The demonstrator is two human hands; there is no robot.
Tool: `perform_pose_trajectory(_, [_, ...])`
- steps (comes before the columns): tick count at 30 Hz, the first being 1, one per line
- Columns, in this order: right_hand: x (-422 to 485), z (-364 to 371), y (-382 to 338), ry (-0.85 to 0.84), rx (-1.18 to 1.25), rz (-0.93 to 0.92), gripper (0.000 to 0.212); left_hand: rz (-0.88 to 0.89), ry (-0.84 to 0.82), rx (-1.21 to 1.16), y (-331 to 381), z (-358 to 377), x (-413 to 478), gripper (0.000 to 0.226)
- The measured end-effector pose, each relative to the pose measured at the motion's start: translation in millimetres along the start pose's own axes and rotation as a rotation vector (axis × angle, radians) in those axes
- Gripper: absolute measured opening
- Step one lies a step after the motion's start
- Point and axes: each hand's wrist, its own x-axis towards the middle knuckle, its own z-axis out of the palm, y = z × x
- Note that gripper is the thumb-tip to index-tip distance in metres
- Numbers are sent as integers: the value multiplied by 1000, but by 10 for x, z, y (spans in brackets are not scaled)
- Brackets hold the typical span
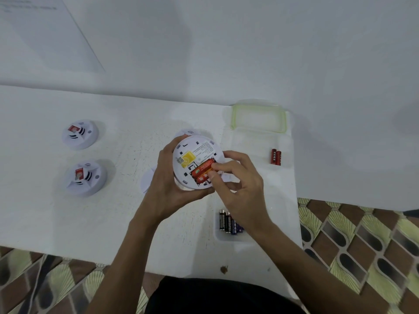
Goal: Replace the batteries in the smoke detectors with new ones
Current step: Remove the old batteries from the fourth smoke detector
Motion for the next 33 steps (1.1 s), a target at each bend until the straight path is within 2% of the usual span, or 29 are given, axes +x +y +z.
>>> perform_pose_trajectory(2, [67,-74,-5,-70,92,113,21,35,4,31,-84,-23,-14,86])
perform_pose_trajectory(4, [197,-141,35,-120,46,232,23,30,25,37,-74,-81,-41,82])
perform_pose_trajectory(6, [324,-174,136,-230,-155,263,25,51,63,33,-89,-119,-64,78])
perform_pose_trajectory(8, [444,-169,238,-436,-400,278,30,54,76,13,-151,-154,-86,77])
perform_pose_trajectory(12, [646,15,386,-819,-836,204,41,34,92,11,-140,-248,-118,75])
perform_pose_trajectory(17, [684,233,508,-989,-1059,107,22,46,119,25,-140,-289,-147,81])
perform_pose_trajectory(24, [713,247,567,-951,-1118,-34,32,-50,140,80,-299,-257,-231,89])
perform_pose_trajectory(27, [711,226,475,-879,-1080,-125,19,-41,135,76,-305,-228,-247,98])
perform_pose_trajectory(30, [726,143,384,-679,-888,-90,12,-30,138,94,-320,-277,-218,88])
perform_pose_trajectory(33, [743,35,234,-500,-457,74,17,-44,118,102,-302,-299,-212,86])
